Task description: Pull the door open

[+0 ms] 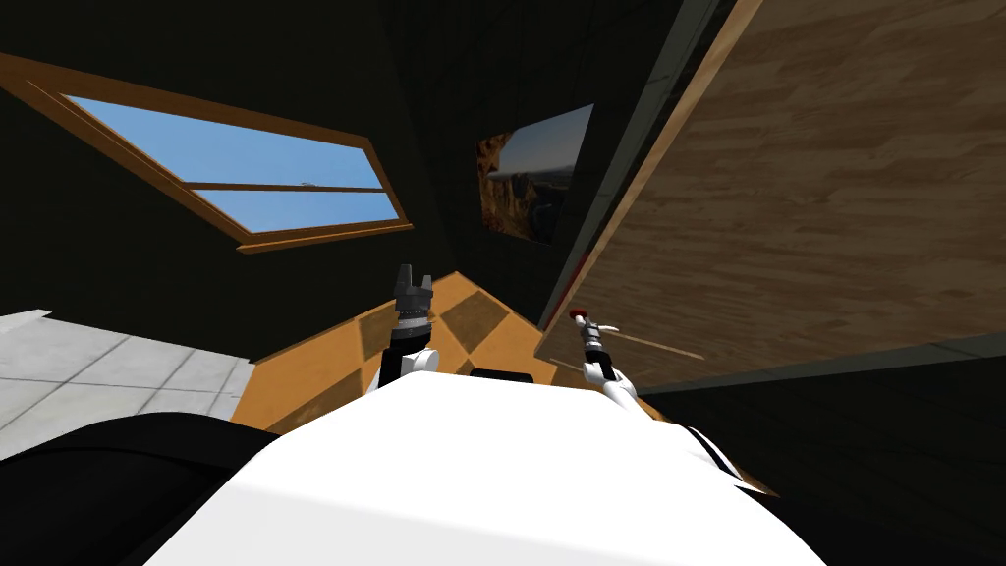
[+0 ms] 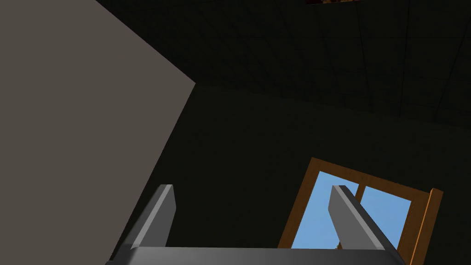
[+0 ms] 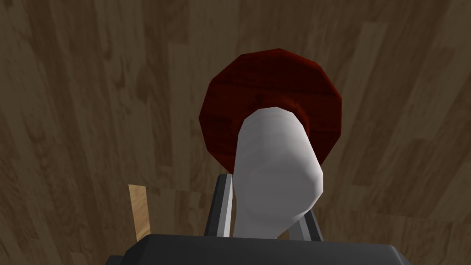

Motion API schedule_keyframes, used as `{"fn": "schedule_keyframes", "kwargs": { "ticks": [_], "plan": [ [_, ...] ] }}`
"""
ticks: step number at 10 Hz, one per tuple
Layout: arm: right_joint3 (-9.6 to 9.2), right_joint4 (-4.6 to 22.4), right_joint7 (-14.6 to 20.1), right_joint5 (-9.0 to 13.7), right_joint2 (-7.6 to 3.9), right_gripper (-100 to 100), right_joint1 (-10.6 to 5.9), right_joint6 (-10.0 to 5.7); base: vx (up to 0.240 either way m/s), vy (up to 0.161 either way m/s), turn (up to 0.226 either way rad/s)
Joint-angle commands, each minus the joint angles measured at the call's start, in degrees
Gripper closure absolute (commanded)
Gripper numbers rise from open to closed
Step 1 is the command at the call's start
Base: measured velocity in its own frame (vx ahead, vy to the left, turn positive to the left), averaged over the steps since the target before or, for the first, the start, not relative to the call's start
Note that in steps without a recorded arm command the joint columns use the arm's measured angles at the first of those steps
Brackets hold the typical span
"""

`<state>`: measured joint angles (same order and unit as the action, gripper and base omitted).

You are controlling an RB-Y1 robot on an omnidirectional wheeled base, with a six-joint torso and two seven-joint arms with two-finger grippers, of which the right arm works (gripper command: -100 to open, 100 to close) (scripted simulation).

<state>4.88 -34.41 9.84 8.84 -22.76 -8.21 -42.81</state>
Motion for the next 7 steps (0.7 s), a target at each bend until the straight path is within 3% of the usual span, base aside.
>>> {"fn": "schedule_keyframes", "kwargs": {
  "ticks": [1,4,7],
  "plan": [
    [-0.15,-0.2,0.1,-0.3,0.02,100,-0.09,-0.14,-0.219,-0.09,0.14],
    [-0.17,0.2,0.3,-0.4,0.03,100,-0.5,-0.21,-0.195,-0.046,0.102],
    [-2.28,-0.3,2.5,-1.4,-1.04,100,0.59,-1.48,-0.196,-0.046,0.104]
  ]
}}
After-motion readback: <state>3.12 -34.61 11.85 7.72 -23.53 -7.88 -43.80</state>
